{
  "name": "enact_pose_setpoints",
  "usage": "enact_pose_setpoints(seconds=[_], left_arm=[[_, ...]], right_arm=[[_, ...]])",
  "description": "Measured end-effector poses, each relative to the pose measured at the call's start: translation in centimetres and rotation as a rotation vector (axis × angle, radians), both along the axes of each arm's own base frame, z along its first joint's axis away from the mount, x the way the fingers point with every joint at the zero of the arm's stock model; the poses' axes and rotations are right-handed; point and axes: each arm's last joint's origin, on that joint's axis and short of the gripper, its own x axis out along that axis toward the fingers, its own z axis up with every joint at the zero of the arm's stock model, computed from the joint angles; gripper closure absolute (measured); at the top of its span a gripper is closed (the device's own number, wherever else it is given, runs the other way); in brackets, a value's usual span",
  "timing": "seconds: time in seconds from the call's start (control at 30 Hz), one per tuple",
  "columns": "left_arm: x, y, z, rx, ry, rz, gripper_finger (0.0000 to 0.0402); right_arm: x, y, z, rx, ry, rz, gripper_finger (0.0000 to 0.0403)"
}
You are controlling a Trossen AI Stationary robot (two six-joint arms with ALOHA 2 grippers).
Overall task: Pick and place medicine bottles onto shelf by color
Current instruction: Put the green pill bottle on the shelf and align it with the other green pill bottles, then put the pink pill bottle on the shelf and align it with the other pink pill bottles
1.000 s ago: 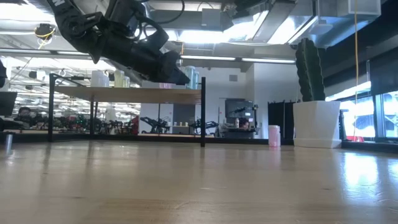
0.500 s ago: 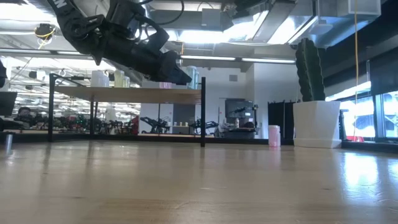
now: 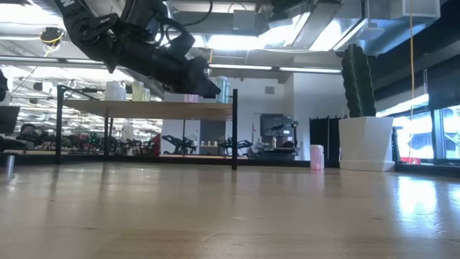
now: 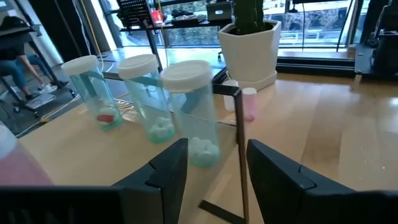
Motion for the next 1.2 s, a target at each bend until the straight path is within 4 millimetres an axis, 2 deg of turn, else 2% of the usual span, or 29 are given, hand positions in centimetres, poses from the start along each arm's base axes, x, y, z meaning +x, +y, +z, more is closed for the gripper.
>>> enact_pose_setpoints(seconds=[0.17, 0.53, 0.8, 0.97, 1.2], left_arm=[[0.1, -0.8, 0.0, -0.005, -0.008, 0.013, 0.0244], [0.0, 0.1, 0.0, -0.018, -0.012, 0.005, 0.0244], [0.1, -0.2, 0.1, -0.021, -0.019, -0.028, 0.0244], [-0.2, -1.4, 1.5, 0.026, -0.05, -0.044, 0.0244], [-2.1, -5.0, 5.0, 0.163, -0.038, -0.094, 0.0244]], right_arm=[[0.0, 0.0, 0.0, 0.0, 0.0, 0.0, 0.0199], [0.0, 0.0, 0.0, 0.0, 0.0, 0.0, 0.0199], [0.0, 0.0, 0.0, 0.0, 0.0, 0.0, 0.0199], [0.0, 0.0, 0.0, 0.0, 0.0, 0.0, 0.0199], [0.0, 0.0, 0.0, 0.0, 0.0, 0.0, 0.0199]])
